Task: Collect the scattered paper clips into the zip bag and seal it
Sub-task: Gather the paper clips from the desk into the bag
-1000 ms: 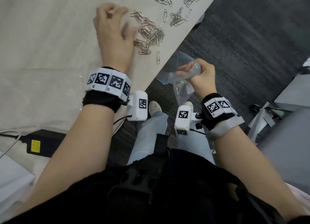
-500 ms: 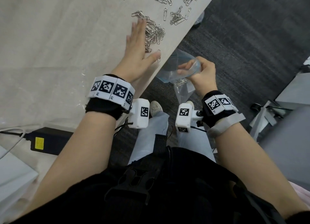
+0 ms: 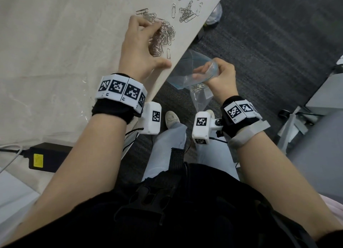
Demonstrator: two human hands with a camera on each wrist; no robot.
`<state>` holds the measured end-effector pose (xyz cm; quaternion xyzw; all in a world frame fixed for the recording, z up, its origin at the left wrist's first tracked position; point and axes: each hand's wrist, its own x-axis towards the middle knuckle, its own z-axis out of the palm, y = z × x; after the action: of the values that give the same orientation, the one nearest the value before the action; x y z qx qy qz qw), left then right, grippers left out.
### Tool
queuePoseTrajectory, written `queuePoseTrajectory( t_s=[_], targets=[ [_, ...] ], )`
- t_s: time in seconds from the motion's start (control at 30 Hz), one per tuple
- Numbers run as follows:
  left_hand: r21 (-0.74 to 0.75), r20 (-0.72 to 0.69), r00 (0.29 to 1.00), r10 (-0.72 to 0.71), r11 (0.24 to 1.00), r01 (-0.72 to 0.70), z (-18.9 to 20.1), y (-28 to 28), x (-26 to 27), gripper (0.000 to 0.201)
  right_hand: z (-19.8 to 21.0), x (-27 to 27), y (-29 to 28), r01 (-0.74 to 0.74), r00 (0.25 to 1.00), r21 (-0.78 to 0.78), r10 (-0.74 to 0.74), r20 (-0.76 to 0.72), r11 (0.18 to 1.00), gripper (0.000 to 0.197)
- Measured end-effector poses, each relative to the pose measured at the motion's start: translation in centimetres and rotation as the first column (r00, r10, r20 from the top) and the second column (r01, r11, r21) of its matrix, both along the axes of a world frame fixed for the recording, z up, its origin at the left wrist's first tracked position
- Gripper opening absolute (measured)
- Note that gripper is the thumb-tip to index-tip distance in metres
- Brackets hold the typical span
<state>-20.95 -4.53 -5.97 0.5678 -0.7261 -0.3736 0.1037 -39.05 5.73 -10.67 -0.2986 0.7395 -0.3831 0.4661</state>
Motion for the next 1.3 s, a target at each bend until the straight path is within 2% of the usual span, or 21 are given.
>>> queuePoseTrajectory(
  t_s=[0.13, 0.3, 0.43, 0.6, 0.73, 0.8, 0.87, 0.93, 1.0, 1.03, 1.13, 1.2, 1.3],
  targets=[
    [-0.024, -0.051, 0.998, -0.037, 0.999, 0.036, -0.3, 0.3, -0.6, 0.062, -0.2, 0.1, -0.2, 0.007, 1.0, -0.007, -0.008, -0.015, 1.0, 0.031],
    [-0.061, -0.044, 0.996, -0.073, 0.996, 0.07, -0.5, 1.1, -1.1, 0.043, -0.4, 0.4, -0.6, 0.014, 0.999, -0.006, -0.014, -0.034, 1.0, 0.028],
    [-0.049, -0.054, 0.994, -0.092, 0.995, 0.089, -0.9, 1.3, -1.2, 0.036, -0.4, 0.5, -0.9, 0.017, 0.999, -0.001, -0.018, -0.031, 1.0, 0.016],
    [-0.067, -0.086, 0.982, -0.166, 0.985, 0.16, -0.8, 2.0, -2.2, 0.035, -0.4, 0.6, -1.2, 0.018, 1.0, -0.016, -0.019, -0.019, 1.0, 0.028],
    [-0.015, -0.186, 0.956, -0.229, 0.973, 0.23, -0.5, 2.4, -2.8, 0.032, -0.2, 0.7, -1.3, 0.002, 1.0, -0.022, -0.002, -0.006, 1.0, 0.016],
    [-0.023, -0.267, 0.946, -0.183, 0.983, 0.184, -0.2, 2.2, -2.8, 0.031, -0.3, 0.6, -1.3, 0.007, 1.0, -0.021, -0.007, 0.015, 1.0, 0.021],
    [-0.039, -0.32, 0.945, -0.07, 0.997, 0.061, 0.0, 1.6, -2.4, 0.03, -0.6, 0.5, -1.3, 0.018, 0.999, -0.017, -0.017, 0.031, 1.0, 0.03],
    [-0.08, -0.328, 0.944, 0.019, 0.996, -0.048, 0.1, 0.7, -1.6, 0.03, -0.6, 0.5, -1.4, 0.011, 1.0, 0.003, -0.011, 0.02, 1.0, 0.024],
    [-0.159, -0.246, 0.969, 0.024, 0.985, -0.065, -0.1, -0.4, -0.7, 0.036, -0.5, 0.6, -1.4, 0.008, 1.0, 0.012, -0.008, 0.008, 1.0, 0.017],
    [-0.172, -0.156, 0.988, -0.007, 0.985, -0.02, -0.2, -0.9, -0.2, 0.045, -0.5, 0.5, -1.4, 0.009, 1.0, 0.012, -0.009, -0.001, 1.0, 0.021],
    [-0.061, 0.101, 0.988, -0.115, 0.991, 0.121, -0.2, -2.0, 0.4, 0.07, -0.4, 0.5, -1.4, 0.003, 1.0, 0.016, -0.002, -0.005, 1.0, 0.025],
    [-0.035, 0.158, 0.977, -0.146, 0.988, 0.153, -0.6, -2.4, 0.3, 0.068, -0.4, 0.5, -1.5, 0.009, 1.0, 0.021, -0.009, 0.014, 1.0, 0.025],
    [-0.132, 0.154, 0.981, -0.12, 0.981, 0.141, -1.1, -2.3, 0.1, 0.051, -0.3, 0.6, -1.5, 0.02, 1.0, 0.021, -0.021, 0.015, 1.0, 0.024]
  ],
)
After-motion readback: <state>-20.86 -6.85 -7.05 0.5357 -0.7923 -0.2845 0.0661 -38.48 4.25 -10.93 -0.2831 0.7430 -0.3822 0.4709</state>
